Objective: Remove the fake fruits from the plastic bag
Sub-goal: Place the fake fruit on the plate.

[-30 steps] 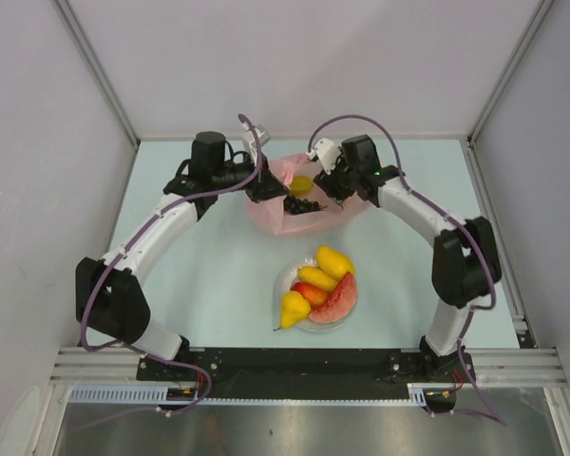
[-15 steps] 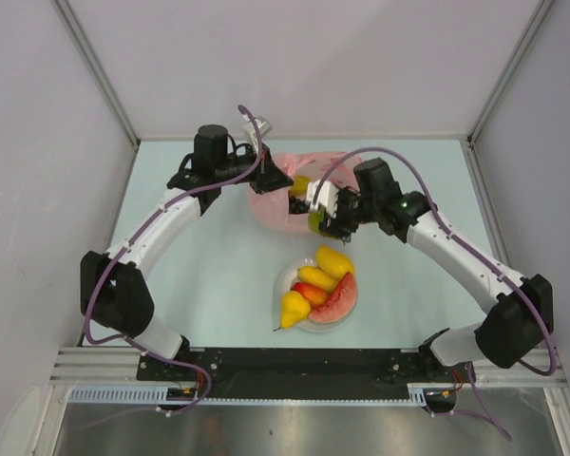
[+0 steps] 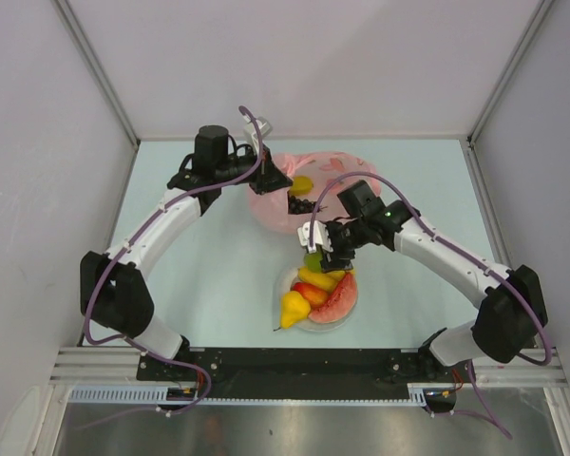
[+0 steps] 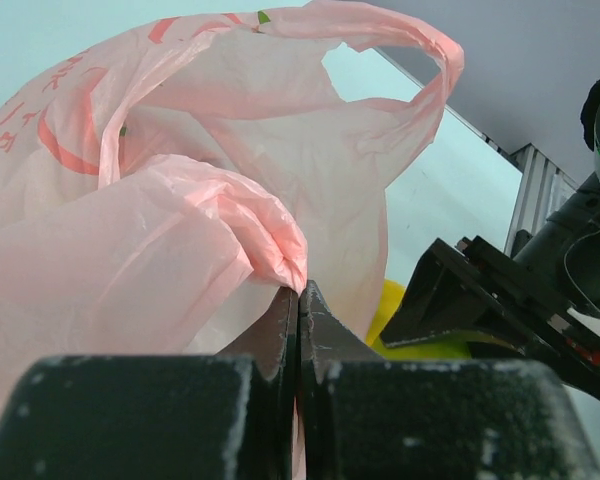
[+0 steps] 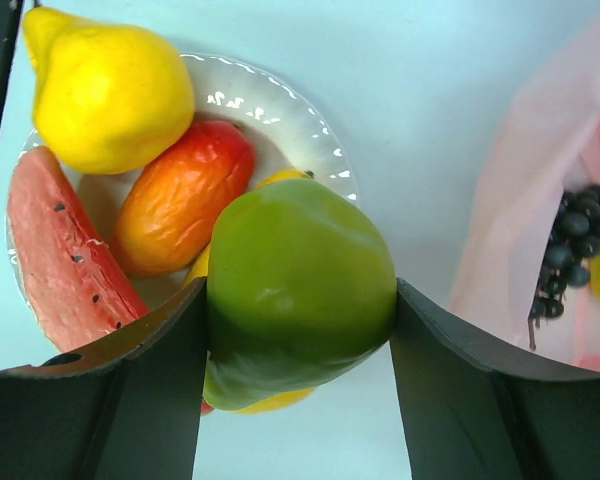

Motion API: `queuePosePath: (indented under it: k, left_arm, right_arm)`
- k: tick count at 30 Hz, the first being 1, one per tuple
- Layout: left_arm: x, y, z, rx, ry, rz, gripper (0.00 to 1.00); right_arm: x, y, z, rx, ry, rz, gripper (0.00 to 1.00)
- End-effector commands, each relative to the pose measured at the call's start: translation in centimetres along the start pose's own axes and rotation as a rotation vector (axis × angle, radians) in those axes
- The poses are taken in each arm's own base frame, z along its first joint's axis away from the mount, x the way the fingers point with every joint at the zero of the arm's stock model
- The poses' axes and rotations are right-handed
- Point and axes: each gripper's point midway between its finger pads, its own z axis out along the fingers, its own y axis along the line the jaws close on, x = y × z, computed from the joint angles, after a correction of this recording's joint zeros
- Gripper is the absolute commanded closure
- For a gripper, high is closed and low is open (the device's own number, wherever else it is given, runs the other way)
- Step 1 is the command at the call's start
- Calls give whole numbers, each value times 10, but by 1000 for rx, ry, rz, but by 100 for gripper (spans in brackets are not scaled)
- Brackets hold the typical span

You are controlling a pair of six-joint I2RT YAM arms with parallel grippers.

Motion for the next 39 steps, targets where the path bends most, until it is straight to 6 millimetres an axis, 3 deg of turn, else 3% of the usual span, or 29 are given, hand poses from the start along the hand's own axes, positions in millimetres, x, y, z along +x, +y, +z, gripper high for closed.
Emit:
queuePosePath:
  k: [1,9,18,23,26,27,35,39]
  left_arm:
    - [-20,-13,-9,8,-48,84,100]
    - [-21,-17,-8,21,-50,108,100]
    - [-47,-19,-11,22,-76,205,100]
    - [-49,-22,-12,31,-82,204,100]
    - [-46,-21,-11,33,-77,198,100]
    - [-46,-21,-11,34,-78,198,100]
    - [-51,-19,-5,48,-89,178,100]
    - [-50,-18,-3,52,-88,166,100]
  right_arm:
    - [-13,10,4,-59,-46,-113,62]
    - [-17,29,16,-154,-64,-143,59]
    - [-1,47,30,-267,-10,-226,53]
    - [2,48,31,-279,8,-267,36]
    - [3,44,28,-258,23,-287,16]
    - [3,43,27,-253,25,-290,2]
    - [1,38,16,-221,29,-314,0]
    - [-2,29,0,-163,30,-345,0]
